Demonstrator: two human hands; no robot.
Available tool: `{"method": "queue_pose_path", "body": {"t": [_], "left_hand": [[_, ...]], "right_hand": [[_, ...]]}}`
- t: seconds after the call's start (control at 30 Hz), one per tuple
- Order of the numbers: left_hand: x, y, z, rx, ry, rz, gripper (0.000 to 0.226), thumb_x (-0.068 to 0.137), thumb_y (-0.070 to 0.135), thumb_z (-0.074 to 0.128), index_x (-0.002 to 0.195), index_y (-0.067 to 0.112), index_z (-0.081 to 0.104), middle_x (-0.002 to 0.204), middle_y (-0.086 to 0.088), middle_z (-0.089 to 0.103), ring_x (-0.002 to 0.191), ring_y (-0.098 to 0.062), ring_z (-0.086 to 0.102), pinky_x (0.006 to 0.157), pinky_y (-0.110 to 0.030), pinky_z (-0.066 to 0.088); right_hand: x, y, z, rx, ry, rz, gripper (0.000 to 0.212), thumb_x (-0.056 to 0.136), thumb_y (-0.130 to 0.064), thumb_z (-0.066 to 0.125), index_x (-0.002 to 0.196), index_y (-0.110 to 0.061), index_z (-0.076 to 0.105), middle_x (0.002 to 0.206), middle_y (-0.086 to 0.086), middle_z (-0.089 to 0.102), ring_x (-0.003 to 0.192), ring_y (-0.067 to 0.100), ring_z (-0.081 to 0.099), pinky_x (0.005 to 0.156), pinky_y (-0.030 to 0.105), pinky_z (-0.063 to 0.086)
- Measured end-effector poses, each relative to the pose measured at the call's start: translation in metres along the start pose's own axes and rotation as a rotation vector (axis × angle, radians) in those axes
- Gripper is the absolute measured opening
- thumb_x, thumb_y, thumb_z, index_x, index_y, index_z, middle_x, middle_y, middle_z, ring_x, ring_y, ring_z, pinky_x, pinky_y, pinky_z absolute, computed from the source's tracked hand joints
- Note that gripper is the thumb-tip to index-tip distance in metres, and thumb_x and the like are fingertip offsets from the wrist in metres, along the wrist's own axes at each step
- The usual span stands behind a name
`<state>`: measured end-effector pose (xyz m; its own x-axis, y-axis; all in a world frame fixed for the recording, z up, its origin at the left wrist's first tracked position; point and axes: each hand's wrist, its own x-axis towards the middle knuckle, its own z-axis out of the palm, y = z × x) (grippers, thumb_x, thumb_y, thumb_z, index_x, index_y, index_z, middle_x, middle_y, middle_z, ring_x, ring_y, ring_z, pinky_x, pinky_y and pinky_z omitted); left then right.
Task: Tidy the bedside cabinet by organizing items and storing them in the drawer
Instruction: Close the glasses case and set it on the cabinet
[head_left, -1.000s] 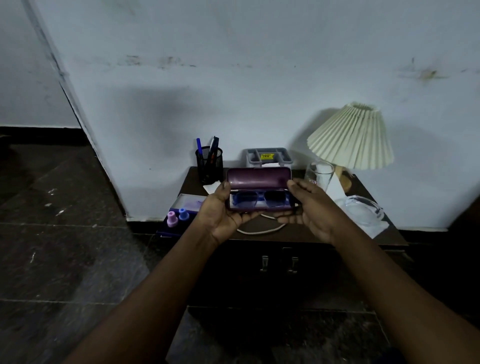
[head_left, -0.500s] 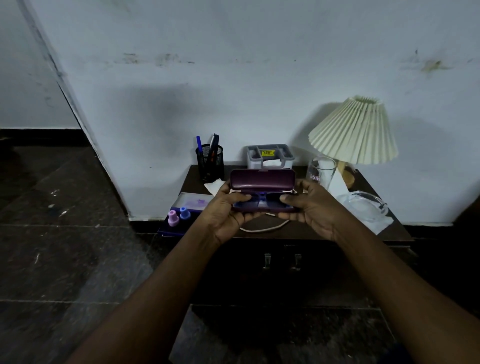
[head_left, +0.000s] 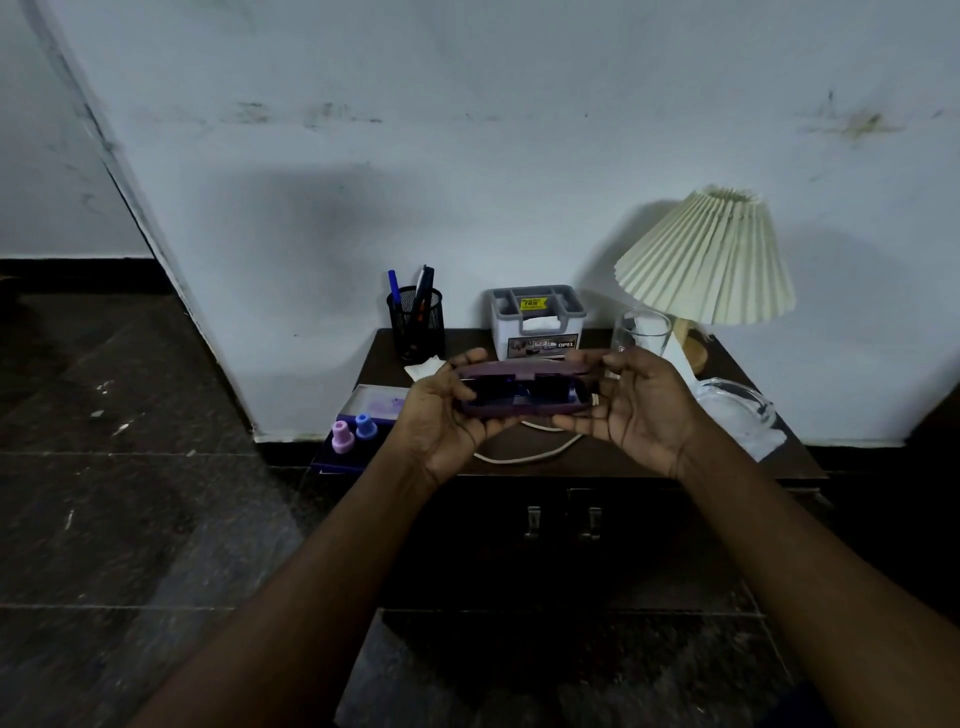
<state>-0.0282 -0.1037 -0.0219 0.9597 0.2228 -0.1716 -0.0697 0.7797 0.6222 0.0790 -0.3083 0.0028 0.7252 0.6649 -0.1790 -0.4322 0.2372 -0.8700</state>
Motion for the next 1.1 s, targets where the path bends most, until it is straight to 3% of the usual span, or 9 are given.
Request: {"method": "queue_pose_path", "body": {"t": [0.13,0.27,0.43,0.6,0.8,0.87,0.93,1.0,1.1], "left_hand": [[-0.003,0.003,0.002,-0.058,-0.029,-0.013,0.031,0.090,0.017,0.046,0.112,0.005,0.064,0.135,-0.029,0.062,0.129,-0.051,0.056,0.097,-0.073,0.049],[-0.002,-0.003,0.010,0.085,0.061,0.019,0.022,0.090,0.008,0.070,0.111,0.010,0.064,0.132,-0.027,0.065,0.117,-0.043,0.066,0.082,-0.059,0.062],[0.003,-0.010,0.009,0.133,0.141,0.077,0.051,0.084,-0.016,0.067,0.122,0.016,0.059,0.133,-0.024,0.061,0.112,-0.040,0.066,0.069,-0.044,0.065],[0.004,-0.010,0.016,0.067,0.168,0.059,0.054,0.086,-0.019,0.063,0.127,0.015,0.055,0.134,-0.025,0.059,0.114,-0.041,0.065,0.085,-0.054,0.062],[-0.003,-0.011,0.020,0.122,0.108,-0.027,0.037,0.094,0.003,0.065,0.131,0.010,0.059,0.128,-0.024,0.067,0.115,-0.040,0.068,0.092,-0.052,0.061],[-0.002,-0.013,0.020,0.380,0.174,0.029,0.022,0.099,0.017,0.065,0.121,0.014,0.066,0.126,-0.018,0.070,0.110,-0.031,0.071,0.091,-0.050,0.062],[0.002,-0.016,0.010,1.017,0.286,0.251,0.011,0.100,0.027,0.065,0.110,0.023,0.069,0.115,-0.003,0.074,0.102,-0.019,0.070,0.095,-0.049,0.060],[0.005,-0.018,-0.004,1.664,0.216,0.464,0.015,0.098,0.036,0.064,0.110,0.029,0.069,0.114,0.007,0.072,0.111,-0.020,0.063,0.099,-0.045,0.052],[0.010,-0.025,-0.012,2.118,0.016,0.338,0.035,0.093,0.056,0.057,0.118,0.033,0.065,0.126,0.004,0.066,0.123,-0.027,0.051,0.102,-0.050,0.037]], "right_hand": [[0.004,0.004,0.003,-0.046,0.087,-0.017,0.030,0.103,-0.037,0.058,0.104,-0.009,0.067,0.102,0.013,0.075,0.091,0.036,0.076,0.071,0.048,0.064],[0.009,0.013,0.005,-0.128,0.106,-0.066,0.002,0.101,-0.014,0.064,0.101,-0.013,0.063,0.109,0.015,0.071,0.082,0.029,0.079,0.064,0.042,0.064],[0.011,0.017,0.010,-0.233,0.170,-0.129,0.039,0.092,0.006,0.071,0.123,-0.010,0.053,0.123,0.018,0.062,0.096,0.038,0.076,0.065,0.044,0.065],[0.007,0.007,0.009,-0.314,0.094,-0.158,0.036,0.091,0.003,0.073,0.121,-0.010,0.060,0.122,0.011,0.064,0.085,0.025,0.078,0.066,0.040,0.065],[-0.012,-0.011,-0.021,-0.929,-0.035,-0.263,0.052,0.078,-0.014,0.090,0.123,-0.028,0.070,0.115,-0.005,0.073,0.097,0.008,0.069,0.079,0.022,0.059],[-0.023,-0.025,-0.040,-0.969,-0.027,-0.247,0.052,0.076,-0.013,0.091,0.119,-0.034,0.073,0.114,-0.009,0.075,0.098,0.002,0.070,0.083,0.019,0.058],[-0.034,-0.041,-0.062,-1.057,0.007,-0.223,0.051,0.074,-0.016,0.092,0.111,-0.045,0.074,0.112,-0.019,0.073,0.095,-0.005,0.069,0.080,0.013,0.056],[-0.043,-0.053,-0.082,-1.156,0.039,-0.164,0.054,0.073,-0.024,0.093,0.116,-0.047,0.071,0.112,-0.020,0.072,0.086,-0.004,0.071,0.071,0.015,0.056],[-0.050,-0.056,-0.103,-1.268,0.055,-0.102,0.061,0.074,-0.029,0.093,0.128,-0.035,0.067,0.115,-0.013,0.073,0.072,0.007,0.071,0.058,0.016,0.053]]}}
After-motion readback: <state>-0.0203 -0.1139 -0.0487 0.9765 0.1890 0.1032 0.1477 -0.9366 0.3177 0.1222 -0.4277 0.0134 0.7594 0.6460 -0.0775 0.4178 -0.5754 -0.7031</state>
